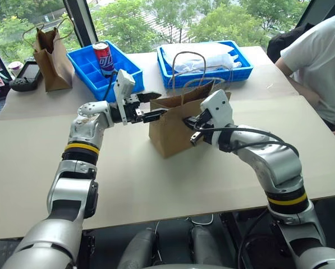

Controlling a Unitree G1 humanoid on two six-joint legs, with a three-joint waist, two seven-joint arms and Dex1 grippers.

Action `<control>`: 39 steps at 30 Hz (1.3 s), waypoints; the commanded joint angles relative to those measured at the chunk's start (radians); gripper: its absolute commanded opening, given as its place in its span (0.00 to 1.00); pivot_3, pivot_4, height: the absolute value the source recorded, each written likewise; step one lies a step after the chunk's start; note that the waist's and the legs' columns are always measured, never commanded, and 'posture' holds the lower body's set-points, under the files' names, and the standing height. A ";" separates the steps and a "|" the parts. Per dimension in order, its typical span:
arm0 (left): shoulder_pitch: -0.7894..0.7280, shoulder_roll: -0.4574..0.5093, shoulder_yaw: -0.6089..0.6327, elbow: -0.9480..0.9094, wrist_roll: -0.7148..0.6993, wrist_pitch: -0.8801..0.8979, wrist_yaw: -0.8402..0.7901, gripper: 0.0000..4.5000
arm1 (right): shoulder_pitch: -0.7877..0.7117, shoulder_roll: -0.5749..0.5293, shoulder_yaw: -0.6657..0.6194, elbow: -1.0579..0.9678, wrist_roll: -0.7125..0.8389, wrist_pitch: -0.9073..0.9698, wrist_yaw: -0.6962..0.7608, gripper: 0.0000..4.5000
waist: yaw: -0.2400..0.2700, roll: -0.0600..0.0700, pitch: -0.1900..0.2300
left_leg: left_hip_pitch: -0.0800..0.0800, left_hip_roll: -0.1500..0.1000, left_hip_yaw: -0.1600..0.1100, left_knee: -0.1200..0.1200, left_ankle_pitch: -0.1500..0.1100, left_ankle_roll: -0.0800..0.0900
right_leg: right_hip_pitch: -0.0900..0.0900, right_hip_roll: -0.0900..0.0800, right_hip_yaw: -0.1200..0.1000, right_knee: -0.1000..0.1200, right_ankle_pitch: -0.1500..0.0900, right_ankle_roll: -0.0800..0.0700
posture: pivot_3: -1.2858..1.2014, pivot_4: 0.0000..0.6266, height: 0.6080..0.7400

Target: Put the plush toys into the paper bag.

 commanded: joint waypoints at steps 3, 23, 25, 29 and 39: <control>0.009 0.031 -0.007 -0.080 -0.020 0.053 -0.094 1.00 | -0.011 0.021 -0.037 0.005 -0.022 -0.064 -0.006 0.01 | 0.001 0.000 0.000 | 0.000 0.000 0.000 0.000 0.000 0.000 | 0.000 0.000 0.000 0.000 0.000 0.000 | 0.52 0.24 1.00; 0.084 0.043 -0.002 -0.289 -0.059 0.246 -0.062 1.00 | -0.036 0.091 -0.004 0.069 -0.059 -0.109 0.026 0.01 | 0.004 0.000 0.000 | 0.000 0.000 0.000 0.001 0.000 0.000 | 0.000 0.000 0.000 0.000 0.000 0.000 | 0.52 0.24 1.00; 0.071 0.016 0.014 -0.281 -0.064 0.254 -0.016 1.00 | -0.039 0.101 -0.002 0.078 -0.065 -0.112 0.027 0.01 | 0.002 0.000 0.000 | 0.000 0.000 0.000 0.001 0.000 -0.001 | 0.000 0.000 0.000 0.000 0.000 0.000 | 0.52 0.24 1.00; 0.088 -0.003 -0.003 -0.304 -0.052 0.247 0.017 1.00 | -0.046 0.124 -0.003 0.088 -0.071 -0.117 0.020 0.01 | -0.003 0.000 0.000 | 0.000 0.000 0.000 0.000 0.000 -0.001 | -0.001 0.001 0.000 0.001 0.000 0.000 | 0.52 0.24 1.00; 0.105 0.044 -0.021 -0.280 -0.011 0.240 0.052 0.68 | -0.026 0.113 -0.015 0.066 -0.074 -0.103 0.023 0.00 | 0.000 0.000 0.000 | 0.000 0.000 0.000 0.000 0.001 -0.001 | 0.000 0.001 0.000 0.001 0.000 0.000 | 0.52 0.24 1.00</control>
